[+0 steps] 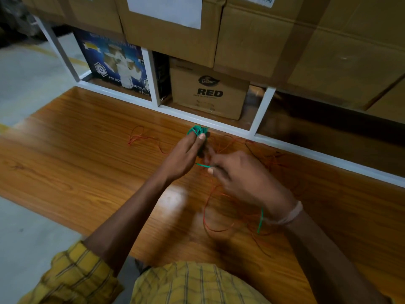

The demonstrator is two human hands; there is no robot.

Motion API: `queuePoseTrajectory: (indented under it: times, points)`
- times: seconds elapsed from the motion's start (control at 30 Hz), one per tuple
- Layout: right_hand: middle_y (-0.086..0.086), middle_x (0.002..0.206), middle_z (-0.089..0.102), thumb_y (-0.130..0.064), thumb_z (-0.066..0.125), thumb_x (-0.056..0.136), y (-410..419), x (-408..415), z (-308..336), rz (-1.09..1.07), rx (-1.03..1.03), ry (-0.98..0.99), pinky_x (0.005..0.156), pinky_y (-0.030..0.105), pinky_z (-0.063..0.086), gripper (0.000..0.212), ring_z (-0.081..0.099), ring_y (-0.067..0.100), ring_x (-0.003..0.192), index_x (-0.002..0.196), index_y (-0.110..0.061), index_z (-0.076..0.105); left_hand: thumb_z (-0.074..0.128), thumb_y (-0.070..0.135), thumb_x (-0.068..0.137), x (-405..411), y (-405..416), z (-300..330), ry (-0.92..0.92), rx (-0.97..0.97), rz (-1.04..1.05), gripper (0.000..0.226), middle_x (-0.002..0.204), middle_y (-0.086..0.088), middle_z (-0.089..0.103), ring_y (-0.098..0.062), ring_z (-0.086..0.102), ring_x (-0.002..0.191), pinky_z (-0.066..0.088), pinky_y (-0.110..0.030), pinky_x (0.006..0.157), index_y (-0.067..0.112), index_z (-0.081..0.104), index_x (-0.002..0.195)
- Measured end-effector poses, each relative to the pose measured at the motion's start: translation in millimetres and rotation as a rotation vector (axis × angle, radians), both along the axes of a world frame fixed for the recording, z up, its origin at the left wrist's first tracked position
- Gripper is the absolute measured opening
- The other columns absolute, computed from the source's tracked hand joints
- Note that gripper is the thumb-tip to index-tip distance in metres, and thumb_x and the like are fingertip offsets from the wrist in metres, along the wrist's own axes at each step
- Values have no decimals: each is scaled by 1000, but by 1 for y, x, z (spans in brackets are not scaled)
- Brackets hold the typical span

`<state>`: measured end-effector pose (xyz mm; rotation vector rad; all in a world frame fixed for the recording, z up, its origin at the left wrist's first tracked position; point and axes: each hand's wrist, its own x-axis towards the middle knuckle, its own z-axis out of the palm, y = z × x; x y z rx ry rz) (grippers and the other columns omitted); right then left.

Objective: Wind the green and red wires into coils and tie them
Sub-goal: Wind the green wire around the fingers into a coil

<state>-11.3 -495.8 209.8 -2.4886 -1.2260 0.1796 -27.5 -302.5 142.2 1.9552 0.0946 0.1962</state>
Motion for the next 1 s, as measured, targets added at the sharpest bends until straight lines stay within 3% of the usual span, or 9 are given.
queuePoseTrajectory:
  times: [0.13,0.3,0.43,0.57,0.67,0.73,0.8,0.9,1.0]
  points:
    - [-4,74,63,-35,64,99,-14,33,19,-23,46,-37,67,41,53,14,61,19,72,91,-24,70,38,36,113,-9,3,1,30,-56,-160,45,82,-21,69,-30,59,66,48,-39,63,0,65,112]
    - [-2,80,69,-32,76,92,-22,71,16,-26,258,-119,66,37,52,14,63,16,76,87,-19,75,40,25,115,-21,-1,7,88,-233,-328,42,70,-17,54,-27,45,61,35,-34,57,23,73,90]
    - [1,83,70,-24,75,92,-21,94,-3,-81,429,-149,69,30,46,11,63,17,77,88,-14,77,33,23,113,-22,1,9,81,-488,-407,50,60,-11,39,-22,25,49,17,-47,54,-13,67,110]
    - [3,87,72,-24,70,93,-15,96,-38,-217,515,-69,74,36,51,15,64,16,81,88,-12,77,25,24,115,-21,1,18,38,-726,-424,52,64,-3,41,-18,20,48,18,-46,59,-14,60,124]
    - [2,76,68,-24,65,94,-4,73,-69,-252,508,28,67,38,48,20,57,11,71,83,-10,75,25,27,116,-16,-5,24,-3,-793,-365,49,69,-2,41,-13,26,50,26,-38,60,-7,59,126]
    - [-10,68,60,-18,66,96,3,54,-90,-274,519,116,61,31,43,18,53,6,63,78,-19,71,25,30,117,-12,-10,25,-30,-849,-294,49,73,-2,44,-10,38,53,37,-31,63,-5,58,126]
    - [-17,70,60,-13,68,96,8,38,-106,-304,533,183,65,19,41,18,56,-4,66,85,-26,74,27,31,117,-5,-13,24,-62,-961,-215,49,79,-4,55,-13,56,62,51,-28,68,-7,56,129]
    - [-9,77,66,-12,67,95,15,22,-117,-318,544,171,65,29,47,13,62,4,71,91,-16,78,26,28,117,7,-17,18,-104,-1056,-74,50,103,-14,77,-25,77,94,62,-34,91,-10,53,132]
    - [2,71,63,-12,68,94,19,10,-110,-319,549,22,59,39,48,15,61,19,65,81,-13,74,23,29,117,14,-22,12,-138,-1054,-2,50,128,-26,72,-35,73,117,59,-38,99,-10,50,135]
